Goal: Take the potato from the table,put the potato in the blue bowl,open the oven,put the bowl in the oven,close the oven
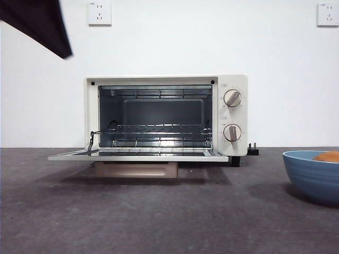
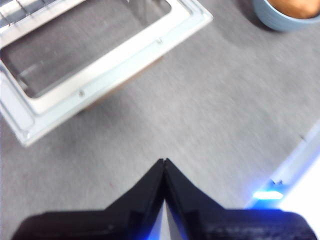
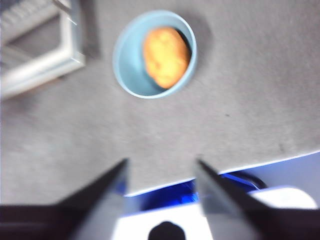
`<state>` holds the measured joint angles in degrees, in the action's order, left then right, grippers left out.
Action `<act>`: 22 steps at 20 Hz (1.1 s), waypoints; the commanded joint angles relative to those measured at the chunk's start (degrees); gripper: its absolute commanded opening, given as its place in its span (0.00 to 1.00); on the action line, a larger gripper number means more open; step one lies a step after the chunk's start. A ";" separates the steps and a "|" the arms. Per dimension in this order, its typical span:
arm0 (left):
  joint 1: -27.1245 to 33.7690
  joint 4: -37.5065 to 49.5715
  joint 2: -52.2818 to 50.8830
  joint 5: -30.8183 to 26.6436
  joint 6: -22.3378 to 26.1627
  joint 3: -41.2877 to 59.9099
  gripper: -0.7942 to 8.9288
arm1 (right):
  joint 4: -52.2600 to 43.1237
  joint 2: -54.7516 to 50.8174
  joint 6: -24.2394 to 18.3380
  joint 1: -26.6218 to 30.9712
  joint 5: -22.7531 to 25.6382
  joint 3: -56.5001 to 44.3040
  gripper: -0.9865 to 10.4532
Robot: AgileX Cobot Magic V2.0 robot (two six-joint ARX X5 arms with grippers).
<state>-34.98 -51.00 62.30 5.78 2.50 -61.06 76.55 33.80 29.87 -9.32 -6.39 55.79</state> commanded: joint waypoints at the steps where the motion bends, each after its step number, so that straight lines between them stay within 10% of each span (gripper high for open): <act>1: -0.22 -1.53 -3.45 0.63 1.36 0.35 0.08 | -1.68 6.71 -5.38 -0.04 2.16 -0.02 0.51; 11: -0.22 -5.42 -9.05 0.59 2.27 0.35 0.08 | -17.51 36.79 -10.49 0.11 9.35 -0.07 0.52; 22: -0.20 -6.64 -9.07 0.61 3.52 0.35 0.08 | -22.69 42.95 -12.15 5.40 10.34 -0.07 0.44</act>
<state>-35.05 -57.65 53.36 6.17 5.26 -61.06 54.04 76.20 18.33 -3.88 4.03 55.79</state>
